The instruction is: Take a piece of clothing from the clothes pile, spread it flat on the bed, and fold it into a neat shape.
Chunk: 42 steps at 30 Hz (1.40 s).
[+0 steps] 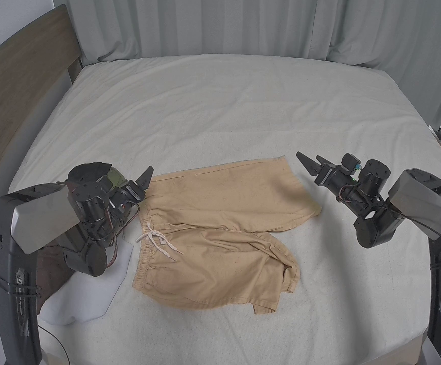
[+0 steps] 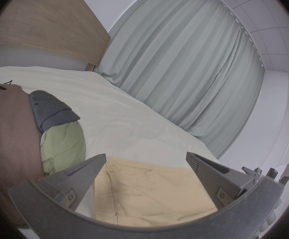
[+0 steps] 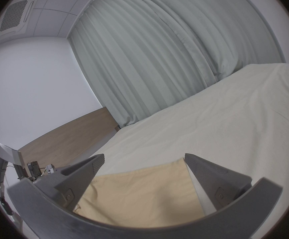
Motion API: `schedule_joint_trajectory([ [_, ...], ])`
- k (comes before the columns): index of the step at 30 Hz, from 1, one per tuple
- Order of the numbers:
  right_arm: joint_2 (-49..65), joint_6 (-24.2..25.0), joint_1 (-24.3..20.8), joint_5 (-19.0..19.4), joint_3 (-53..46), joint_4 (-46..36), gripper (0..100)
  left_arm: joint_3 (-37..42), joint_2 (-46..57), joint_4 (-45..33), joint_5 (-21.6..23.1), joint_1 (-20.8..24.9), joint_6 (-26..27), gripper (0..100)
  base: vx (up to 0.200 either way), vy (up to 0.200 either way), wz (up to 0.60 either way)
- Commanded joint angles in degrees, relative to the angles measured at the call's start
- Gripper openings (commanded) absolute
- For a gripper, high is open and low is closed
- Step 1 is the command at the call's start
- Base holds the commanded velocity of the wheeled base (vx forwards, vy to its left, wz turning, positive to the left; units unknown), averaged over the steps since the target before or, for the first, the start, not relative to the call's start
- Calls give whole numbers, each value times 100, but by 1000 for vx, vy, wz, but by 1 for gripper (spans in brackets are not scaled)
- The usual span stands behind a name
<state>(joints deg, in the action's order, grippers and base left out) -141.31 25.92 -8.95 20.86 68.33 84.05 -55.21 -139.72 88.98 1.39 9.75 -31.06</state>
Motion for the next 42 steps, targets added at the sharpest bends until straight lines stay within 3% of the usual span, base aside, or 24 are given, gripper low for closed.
schedule_joint_trajectory([
  [1, 992, -8, -134, 15, -1507, 410, 100, 880, 595, 14, 133, 27, 12, 100, 0, 0, 0],
  [11, 2618, -60, -564, 59, -3695, 419, 100, 2770, 2502, 5, 1346, -17, 215, 100, 0, 0, 0],
  [16, 3154, -342, -801, 68, -4293, 392, 100, 3913, 3504, 5, 2682, -44, 628, 100, 0, 0, 0],
  [23, 3338, -658, -837, 261, -5101, 428, 100, 4546, 4075, 5, 3535, -52, 1032, 100, 0, 0, 0],
  [31, 3347, -764, -837, 296, -5137, 428, 100, 4651, 3671, 5, 3632, -8, 2227, 100, 0, 0, 0],
  [42, 3268, -755, -837, 516, -5277, 428, 100, 4748, 3618, 5, 3640, -52, 2763, 100, 0, 0, 0],
])
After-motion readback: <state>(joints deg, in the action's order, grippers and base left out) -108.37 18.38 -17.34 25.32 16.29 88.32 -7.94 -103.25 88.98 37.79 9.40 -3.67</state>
